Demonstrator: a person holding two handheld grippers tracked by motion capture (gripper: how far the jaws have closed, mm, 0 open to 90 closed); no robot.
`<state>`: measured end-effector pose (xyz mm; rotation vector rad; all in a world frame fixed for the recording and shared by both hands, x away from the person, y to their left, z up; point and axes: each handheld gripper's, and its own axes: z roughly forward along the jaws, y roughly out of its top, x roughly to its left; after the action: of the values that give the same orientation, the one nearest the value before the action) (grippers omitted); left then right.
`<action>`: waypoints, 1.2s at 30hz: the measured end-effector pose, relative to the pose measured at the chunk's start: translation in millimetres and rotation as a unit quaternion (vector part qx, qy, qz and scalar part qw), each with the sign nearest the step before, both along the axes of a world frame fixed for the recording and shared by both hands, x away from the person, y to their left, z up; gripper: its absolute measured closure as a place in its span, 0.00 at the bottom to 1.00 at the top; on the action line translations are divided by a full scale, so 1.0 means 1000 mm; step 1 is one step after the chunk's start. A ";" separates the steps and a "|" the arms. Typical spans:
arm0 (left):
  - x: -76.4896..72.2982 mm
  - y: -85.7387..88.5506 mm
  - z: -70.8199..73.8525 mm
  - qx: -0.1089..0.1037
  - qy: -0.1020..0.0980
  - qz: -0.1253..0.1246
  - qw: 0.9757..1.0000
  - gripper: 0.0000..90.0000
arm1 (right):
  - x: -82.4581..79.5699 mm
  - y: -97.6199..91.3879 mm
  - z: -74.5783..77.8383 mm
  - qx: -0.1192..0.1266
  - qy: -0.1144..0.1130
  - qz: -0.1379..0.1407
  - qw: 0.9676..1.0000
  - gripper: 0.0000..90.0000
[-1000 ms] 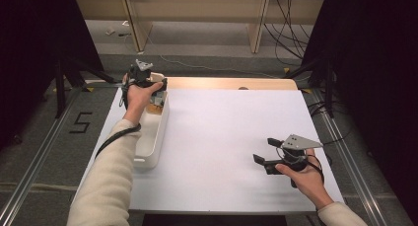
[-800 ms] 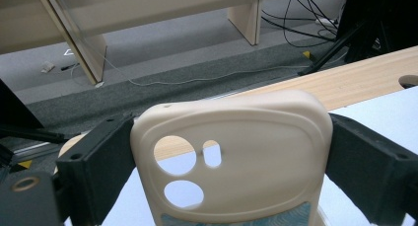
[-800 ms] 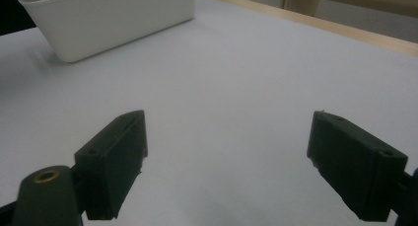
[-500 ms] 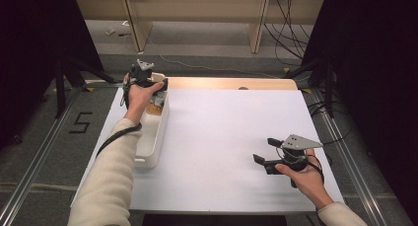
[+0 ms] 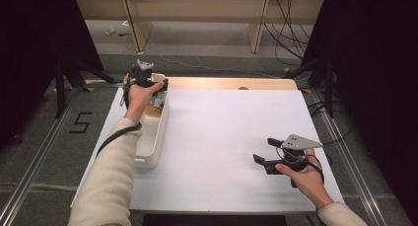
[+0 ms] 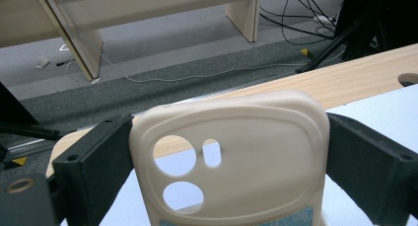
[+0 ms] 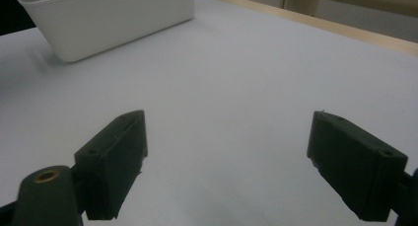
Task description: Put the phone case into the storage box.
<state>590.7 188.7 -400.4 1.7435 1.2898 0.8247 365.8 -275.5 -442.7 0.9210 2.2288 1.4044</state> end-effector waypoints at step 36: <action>-0.004 -0.007 0.019 0.003 -0.038 -0.019 0.999 0.00 | 0.000 0.000 0.000 -0.001 0.000 0.000 1.000 0.18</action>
<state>586.5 181.3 -381.0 1.7204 1.2017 0.8657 365.6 -275.5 -442.4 0.9202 2.2289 1.4017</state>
